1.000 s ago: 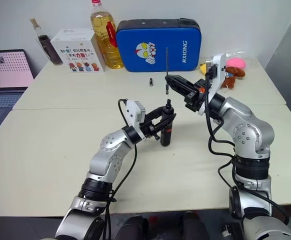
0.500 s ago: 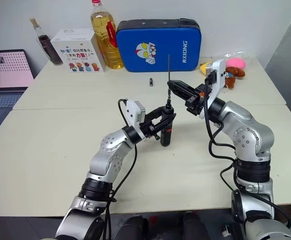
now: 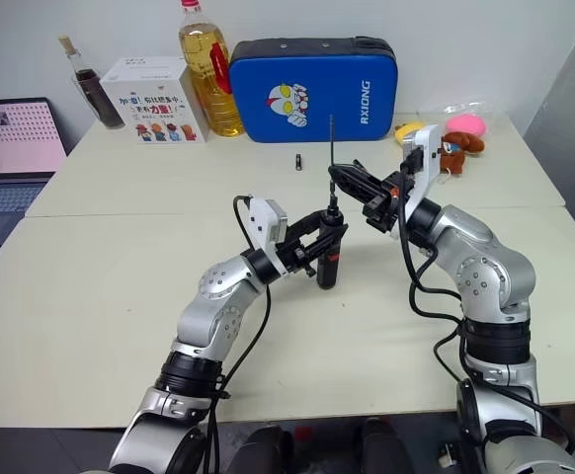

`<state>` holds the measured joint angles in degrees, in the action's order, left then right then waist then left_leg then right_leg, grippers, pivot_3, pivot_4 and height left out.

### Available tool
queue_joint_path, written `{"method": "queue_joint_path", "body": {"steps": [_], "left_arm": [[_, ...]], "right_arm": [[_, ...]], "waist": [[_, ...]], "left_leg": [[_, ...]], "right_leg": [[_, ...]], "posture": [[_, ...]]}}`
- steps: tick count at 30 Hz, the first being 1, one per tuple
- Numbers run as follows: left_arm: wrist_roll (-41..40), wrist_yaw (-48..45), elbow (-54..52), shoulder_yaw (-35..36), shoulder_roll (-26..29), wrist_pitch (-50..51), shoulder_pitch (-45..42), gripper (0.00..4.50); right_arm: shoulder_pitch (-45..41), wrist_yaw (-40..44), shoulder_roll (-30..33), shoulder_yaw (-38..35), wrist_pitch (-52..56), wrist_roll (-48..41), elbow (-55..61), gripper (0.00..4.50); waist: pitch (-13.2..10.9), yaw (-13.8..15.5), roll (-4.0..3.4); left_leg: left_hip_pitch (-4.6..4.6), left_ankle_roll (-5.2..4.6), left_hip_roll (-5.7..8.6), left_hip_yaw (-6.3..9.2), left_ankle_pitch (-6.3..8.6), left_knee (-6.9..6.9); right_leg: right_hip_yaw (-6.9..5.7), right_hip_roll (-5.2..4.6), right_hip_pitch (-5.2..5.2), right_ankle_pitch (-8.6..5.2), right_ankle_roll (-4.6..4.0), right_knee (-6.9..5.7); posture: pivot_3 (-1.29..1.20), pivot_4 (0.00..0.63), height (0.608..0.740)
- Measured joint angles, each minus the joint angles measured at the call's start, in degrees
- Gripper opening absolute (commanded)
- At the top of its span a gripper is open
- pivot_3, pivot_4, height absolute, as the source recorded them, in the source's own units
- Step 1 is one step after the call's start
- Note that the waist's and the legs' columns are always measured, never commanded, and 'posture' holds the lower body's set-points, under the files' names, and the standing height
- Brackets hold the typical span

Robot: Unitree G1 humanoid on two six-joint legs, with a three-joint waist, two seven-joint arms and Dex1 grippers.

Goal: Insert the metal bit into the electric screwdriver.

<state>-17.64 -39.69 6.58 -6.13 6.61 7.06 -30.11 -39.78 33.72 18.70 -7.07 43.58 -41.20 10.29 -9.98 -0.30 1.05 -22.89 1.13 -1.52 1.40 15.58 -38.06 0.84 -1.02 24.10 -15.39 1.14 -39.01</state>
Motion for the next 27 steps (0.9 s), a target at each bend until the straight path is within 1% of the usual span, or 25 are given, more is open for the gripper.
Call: {"method": "queue_joint_path", "body": {"steps": [27], "left_arm": [[-0.20,-0.91,-0.35,0.05,0.12,0.42,0.11,1.68]], "right_arm": [[0.06,0.01,0.01,0.37,-1.39,0.97,-1.12,0.03]], "waist": [[0.00,0.00,0.00]], "left_leg": [[0.00,0.00,0.00,0.00,0.00,0.00]], "right_leg": [[0.01,0.00,0.00,0.00,0.00,0.00]], "posture": [[0.00,0.150,0.740]]}}
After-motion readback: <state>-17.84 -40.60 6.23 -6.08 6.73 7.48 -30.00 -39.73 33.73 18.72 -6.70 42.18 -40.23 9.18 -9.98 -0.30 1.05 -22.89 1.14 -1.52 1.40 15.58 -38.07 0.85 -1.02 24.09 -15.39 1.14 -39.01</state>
